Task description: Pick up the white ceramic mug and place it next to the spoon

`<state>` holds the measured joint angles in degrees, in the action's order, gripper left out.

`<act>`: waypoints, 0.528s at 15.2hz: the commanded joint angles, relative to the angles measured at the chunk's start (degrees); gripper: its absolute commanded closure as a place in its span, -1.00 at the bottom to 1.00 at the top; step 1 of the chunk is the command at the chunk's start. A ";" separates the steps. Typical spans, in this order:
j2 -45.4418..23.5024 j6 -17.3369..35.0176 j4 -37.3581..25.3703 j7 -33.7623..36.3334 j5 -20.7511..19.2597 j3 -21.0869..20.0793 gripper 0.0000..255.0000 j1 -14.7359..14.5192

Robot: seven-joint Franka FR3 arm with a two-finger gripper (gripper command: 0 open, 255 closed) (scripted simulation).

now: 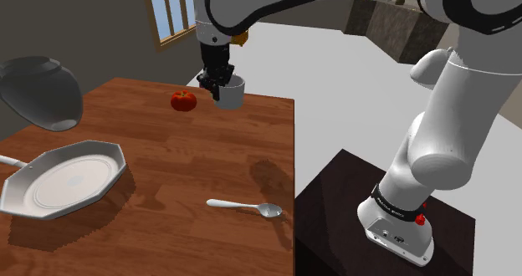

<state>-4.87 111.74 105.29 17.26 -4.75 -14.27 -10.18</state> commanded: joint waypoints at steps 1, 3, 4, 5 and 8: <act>0.92 -0.47 0.58 2.39 0.09 -1.08 1.00 -1.25; 1.49 -0.52 1.24 4.95 0.10 -2.27 1.00 -2.61; 1.69 -0.57 1.47 6.25 0.10 -2.87 1.00 -3.30; 1.84 -0.64 1.63 7.56 0.08 -3.50 1.00 -3.99; 1.94 -0.94 1.71 11.57 -0.07 -5.38 1.00 -6.07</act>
<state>-2.56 110.75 107.18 27.24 -4.62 -18.98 -15.49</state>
